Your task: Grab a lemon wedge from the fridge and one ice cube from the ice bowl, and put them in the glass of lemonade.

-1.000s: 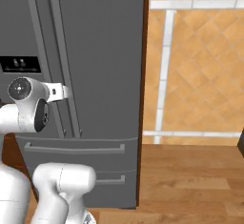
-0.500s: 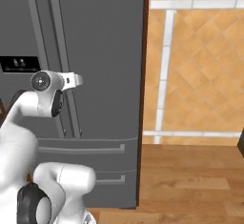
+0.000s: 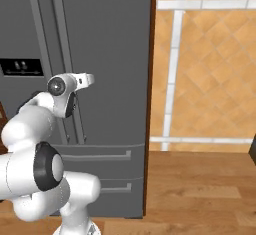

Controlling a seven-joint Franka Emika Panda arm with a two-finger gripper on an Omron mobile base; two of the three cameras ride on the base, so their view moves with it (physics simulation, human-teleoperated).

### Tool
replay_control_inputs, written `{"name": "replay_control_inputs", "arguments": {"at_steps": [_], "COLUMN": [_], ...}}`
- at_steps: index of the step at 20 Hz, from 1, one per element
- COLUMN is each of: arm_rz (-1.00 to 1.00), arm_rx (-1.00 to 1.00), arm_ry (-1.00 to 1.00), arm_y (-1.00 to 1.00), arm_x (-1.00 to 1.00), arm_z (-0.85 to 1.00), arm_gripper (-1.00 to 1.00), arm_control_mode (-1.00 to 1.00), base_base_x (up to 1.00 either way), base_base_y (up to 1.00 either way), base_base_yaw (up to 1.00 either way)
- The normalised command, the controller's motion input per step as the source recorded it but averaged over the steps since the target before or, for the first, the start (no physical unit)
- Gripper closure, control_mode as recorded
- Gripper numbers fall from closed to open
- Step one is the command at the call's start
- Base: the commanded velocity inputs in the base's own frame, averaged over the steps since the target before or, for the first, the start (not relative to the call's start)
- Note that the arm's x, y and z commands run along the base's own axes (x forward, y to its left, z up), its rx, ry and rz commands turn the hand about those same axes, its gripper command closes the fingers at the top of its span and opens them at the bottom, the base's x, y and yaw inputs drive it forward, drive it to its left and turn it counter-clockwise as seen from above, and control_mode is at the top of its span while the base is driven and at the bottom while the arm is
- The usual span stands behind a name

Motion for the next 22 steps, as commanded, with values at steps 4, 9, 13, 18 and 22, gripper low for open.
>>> {"name": "replay_control_inputs", "arguments": {"at_steps": [4, 9, 13, 18, 22], "arm_rz": [0.0, 0.0, -0.05, -0.19, -0.25], "arm_rx": [0.0, 0.0, 0.0, 0.0, 0.04], "arm_ry": [0.01, 0.04, 0.0, 0.0, 0.05], "arm_y": [0.07, 0.0, -0.4, -0.8, -0.86], "arm_x": [0.99, 0.19, -0.25, -0.91, -0.95], "arm_z": [0.0, 0.0, 0.02, 0.19, 0.5], "arm_gripper": [-1.0, 1.0, 1.0, 1.0, 1.0], "arm_control_mode": [-1.0, -1.0, -1.0, -1.0, -1.0], "base_base_x": [0.0, 0.0, 0.0, 0.0, 0.0], "base_base_y": [0.0, 0.0, 0.0, 0.0, 0.0], "base_base_yaw": [0.0, 0.0, 0.0, 0.0, 0.0]}}
